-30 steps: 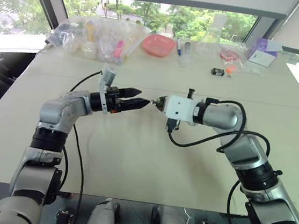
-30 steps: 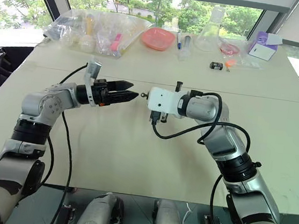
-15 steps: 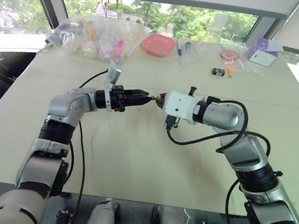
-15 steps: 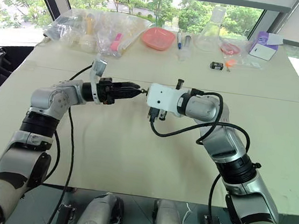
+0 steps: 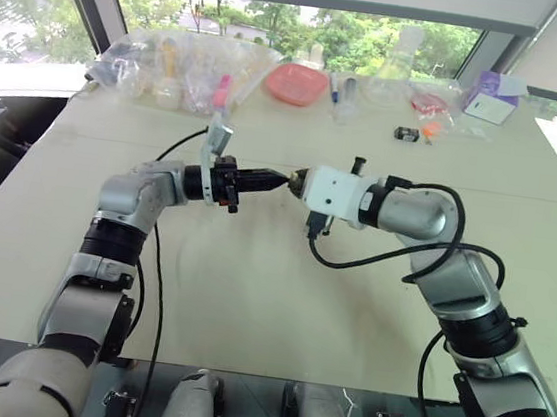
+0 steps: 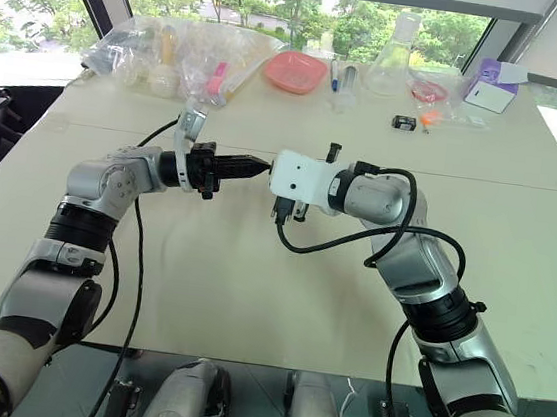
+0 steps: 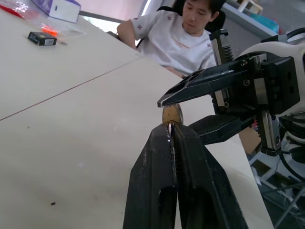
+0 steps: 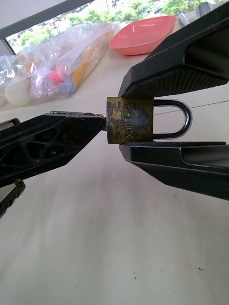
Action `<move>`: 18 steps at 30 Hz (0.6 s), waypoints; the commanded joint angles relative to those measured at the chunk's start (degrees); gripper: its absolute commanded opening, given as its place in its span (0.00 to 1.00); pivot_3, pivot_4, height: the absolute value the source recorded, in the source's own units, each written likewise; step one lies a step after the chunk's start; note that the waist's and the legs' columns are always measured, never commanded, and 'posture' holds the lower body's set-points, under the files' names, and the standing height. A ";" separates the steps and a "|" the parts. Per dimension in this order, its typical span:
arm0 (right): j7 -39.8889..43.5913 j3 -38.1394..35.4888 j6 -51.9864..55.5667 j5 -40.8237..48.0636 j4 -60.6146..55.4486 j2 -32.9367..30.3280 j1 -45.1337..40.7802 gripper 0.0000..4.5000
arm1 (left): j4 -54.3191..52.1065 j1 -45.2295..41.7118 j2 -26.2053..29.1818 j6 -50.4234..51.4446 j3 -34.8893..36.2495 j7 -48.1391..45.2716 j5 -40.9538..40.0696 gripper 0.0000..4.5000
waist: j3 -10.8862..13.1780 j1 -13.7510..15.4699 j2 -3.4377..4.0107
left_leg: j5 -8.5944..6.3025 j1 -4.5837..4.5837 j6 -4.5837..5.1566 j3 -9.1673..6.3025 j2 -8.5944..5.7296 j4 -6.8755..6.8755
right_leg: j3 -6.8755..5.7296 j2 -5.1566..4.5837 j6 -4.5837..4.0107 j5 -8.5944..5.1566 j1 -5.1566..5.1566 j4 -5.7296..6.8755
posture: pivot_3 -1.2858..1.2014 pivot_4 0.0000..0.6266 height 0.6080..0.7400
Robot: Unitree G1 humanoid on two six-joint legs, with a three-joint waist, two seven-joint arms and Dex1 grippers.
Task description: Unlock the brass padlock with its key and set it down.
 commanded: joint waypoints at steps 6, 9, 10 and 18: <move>-0.03 -0.77 -0.16 0.64 -3.71 0.15 -1.34 0.15 | -2.55 0.99 1.76 -16.96 -4.14 1.44 11.30 0.02 | 0.00 0.07 0.00 | 0.00 0.00 0.00 0.02 0.00 0.00 | 0.00 0.00 0.00 0.00 0.00 0.00 | 0.52 0.24 0.95; -0.15 -0.87 -0.26 0.60 -3.42 0.02 -1.51 0.15 | -2.15 2.11 2.71 -29.96 -6.63 1.44 17.37 0.02 | 0.00 0.09 0.00 | 0.00 0.00 0.00 0.03 0.00 0.00 | 0.00 -0.01 0.00 0.00 0.00 -0.01 | 0.52 0.24 0.95; -0.19 -0.88 -0.35 0.59 -3.27 -0.01 -1.58 0.15 | -1.80 2.33 2.97 -33.00 -7.18 0.98 18.50 0.02 | 0.00 0.08 0.00 | 0.00 0.00 0.00 0.04 0.00 0.00 | 0.00 -0.01 0.00 0.00 0.00 -0.01 | 0.52 0.24 0.95; -0.49 -0.75 -1.06 0.43 -2.30 -0.05 -1.98 0.15 | 2.00 -1.15 3.03 -27.53 -4.44 -0.96 13.99 0.02 | 0.00 0.19 0.00 | -0.01 -0.02 0.01 0.04 0.00 0.01 | 0.00 0.00 0.00 0.00 -0.01 -0.01 | 0.52 0.24 0.95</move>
